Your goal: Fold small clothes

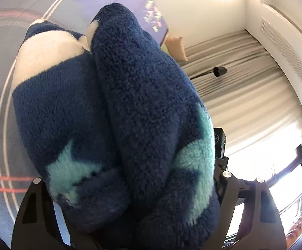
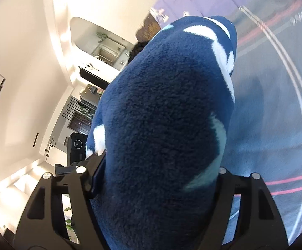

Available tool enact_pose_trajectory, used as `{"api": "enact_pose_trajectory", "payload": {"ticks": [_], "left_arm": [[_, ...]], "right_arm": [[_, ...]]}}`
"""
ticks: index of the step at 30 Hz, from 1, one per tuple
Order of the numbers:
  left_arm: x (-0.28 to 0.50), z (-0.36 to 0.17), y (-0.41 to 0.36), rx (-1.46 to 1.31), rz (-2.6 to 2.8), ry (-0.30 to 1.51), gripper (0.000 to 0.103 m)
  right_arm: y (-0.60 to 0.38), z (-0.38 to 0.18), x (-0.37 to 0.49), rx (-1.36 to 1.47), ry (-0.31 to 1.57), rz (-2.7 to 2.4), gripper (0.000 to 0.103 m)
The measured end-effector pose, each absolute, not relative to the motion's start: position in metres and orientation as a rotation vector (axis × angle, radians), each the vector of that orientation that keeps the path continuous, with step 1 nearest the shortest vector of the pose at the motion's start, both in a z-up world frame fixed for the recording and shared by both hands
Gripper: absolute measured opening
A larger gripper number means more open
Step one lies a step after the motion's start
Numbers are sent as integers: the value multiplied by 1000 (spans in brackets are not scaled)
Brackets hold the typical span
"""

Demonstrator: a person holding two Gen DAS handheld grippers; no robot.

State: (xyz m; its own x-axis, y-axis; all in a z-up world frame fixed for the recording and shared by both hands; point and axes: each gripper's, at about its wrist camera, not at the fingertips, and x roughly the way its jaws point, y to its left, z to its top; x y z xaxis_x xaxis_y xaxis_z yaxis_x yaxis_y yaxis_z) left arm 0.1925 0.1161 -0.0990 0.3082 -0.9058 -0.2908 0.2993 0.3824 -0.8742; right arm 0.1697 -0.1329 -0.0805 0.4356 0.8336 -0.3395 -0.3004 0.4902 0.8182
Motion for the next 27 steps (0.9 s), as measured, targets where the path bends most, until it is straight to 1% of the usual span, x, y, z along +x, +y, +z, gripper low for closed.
{"api": "enact_pose_trajectory", "payload": {"ticks": [2, 6, 9, 13, 14, 21, 27], "left_arm": [[198, -83, 108, -783, -934, 899, 83], [210, -71, 94, -760, -948, 887, 83], [206, -71, 97, -759, -942, 875, 83], [230, -71, 88, -771, -944, 867, 83], [238, -71, 83, -770, -944, 865, 83], [303, -71, 68, -786, -922, 841, 83], [399, -67, 64, -818, -907, 803, 83]], "right_arm": [[-143, -69, 167, 755, 804, 793, 73], [-158, -59, 174, 756, 774, 783, 73], [-169, -57, 185, 766, 766, 769, 73], [-181, -55, 204, 770, 763, 753, 73], [-172, -47, 222, 769, 765, 754, 73], [-189, -42, 300, 796, 778, 756, 74], [-200, -21, 411, 767, 771, 752, 74]]}}
